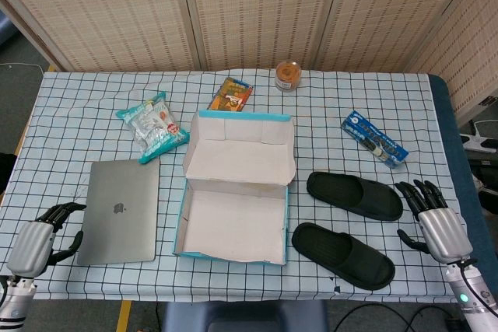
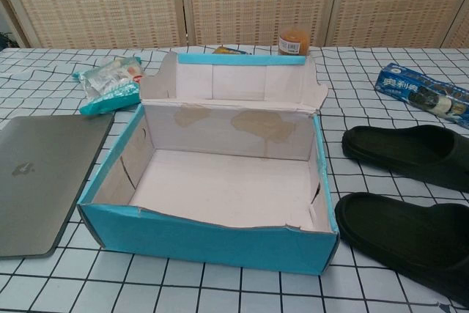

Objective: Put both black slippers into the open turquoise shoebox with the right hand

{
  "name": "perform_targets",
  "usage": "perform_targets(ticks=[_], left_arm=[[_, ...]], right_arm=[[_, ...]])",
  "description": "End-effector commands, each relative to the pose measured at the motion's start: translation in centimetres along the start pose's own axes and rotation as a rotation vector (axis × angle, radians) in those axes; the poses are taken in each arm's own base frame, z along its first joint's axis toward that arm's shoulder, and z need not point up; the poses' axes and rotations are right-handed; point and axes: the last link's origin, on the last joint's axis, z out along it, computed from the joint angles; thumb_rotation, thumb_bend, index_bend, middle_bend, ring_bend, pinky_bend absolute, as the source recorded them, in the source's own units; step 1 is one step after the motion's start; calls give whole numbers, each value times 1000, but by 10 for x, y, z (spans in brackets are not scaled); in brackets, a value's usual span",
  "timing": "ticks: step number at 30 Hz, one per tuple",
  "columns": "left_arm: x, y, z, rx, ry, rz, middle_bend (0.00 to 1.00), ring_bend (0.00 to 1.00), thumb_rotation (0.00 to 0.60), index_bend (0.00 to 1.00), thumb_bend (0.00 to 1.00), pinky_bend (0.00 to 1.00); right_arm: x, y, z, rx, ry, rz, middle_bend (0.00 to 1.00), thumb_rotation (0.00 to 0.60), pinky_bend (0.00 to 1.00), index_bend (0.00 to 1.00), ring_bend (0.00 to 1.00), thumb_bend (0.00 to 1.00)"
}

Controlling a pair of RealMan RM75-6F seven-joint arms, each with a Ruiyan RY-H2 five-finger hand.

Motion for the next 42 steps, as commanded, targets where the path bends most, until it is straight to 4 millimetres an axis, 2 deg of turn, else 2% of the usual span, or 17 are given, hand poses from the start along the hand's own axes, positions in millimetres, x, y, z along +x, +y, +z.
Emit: perform_targets(ticks=[1,12,17,27,42], left_arm=[[-3,-1,1,25,7,74,272,255,600,252,433,515],[-8,-2,5,39,-17,103,286,258,600,263,434,520],[-11,-5,7,58,-38,97,291,265,600,268,433,525],[-6,-5,2,86,-34,121,297,269,600,272,433,530],[-5,-6,1,99,-50,111,302,275,600,279,433,533]], right_arm=[[3,-1,-7,-3,-17,0,76,600,0,55,0,180],[1,-7,-18,-6,-72,-13,76,600,0,58,0,162],[-19,-16,-30,20,-256,-7,76,600,0,0,0,54],[-48,-28,-32,58,-383,31,76,600,0,0,0,49],[-82,-48,-30,80,-462,130,78,600,0,0,0,38]])
